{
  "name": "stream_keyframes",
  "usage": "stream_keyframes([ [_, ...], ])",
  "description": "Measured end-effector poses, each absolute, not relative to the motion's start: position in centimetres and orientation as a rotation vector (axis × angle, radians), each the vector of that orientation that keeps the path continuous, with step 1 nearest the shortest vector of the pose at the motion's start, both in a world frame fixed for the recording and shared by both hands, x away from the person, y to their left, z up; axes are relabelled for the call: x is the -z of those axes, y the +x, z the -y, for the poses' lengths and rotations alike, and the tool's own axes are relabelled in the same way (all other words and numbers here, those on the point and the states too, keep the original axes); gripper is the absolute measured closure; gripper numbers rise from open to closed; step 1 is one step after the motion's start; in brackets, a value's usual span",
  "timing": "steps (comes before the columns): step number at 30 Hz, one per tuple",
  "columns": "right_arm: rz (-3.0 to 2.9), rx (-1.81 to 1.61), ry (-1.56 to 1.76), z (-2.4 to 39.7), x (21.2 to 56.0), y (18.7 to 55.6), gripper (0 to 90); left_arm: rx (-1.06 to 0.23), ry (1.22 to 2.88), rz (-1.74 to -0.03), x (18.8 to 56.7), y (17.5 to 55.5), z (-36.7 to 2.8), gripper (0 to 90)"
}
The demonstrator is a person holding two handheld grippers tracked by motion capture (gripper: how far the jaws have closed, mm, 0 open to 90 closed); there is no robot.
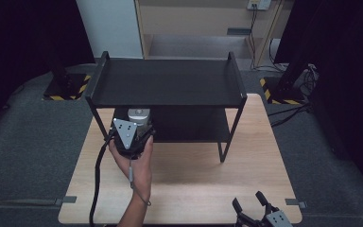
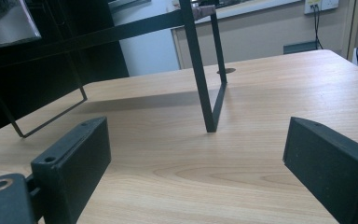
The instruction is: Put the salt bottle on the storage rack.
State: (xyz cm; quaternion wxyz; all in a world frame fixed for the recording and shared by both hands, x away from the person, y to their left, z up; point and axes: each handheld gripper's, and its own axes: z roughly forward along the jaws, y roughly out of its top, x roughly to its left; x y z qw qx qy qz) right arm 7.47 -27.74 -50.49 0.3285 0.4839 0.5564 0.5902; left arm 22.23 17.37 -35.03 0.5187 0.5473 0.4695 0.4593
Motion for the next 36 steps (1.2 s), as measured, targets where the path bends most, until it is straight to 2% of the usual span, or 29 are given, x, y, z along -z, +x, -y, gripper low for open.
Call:
stream_keyframes([
  [23,-1.456,-1.534,1.277,28.1,50.6,8.3,7.6,-1.123,1.292,-1.187,35.6,24.9,-16.7,30.4],
  [36,-1.462,-1.527,1.283,28.2,50.7,8.3,7.6,-1.151,1.27,-1.175,36.4,24.8,-16.2,30.3],
])
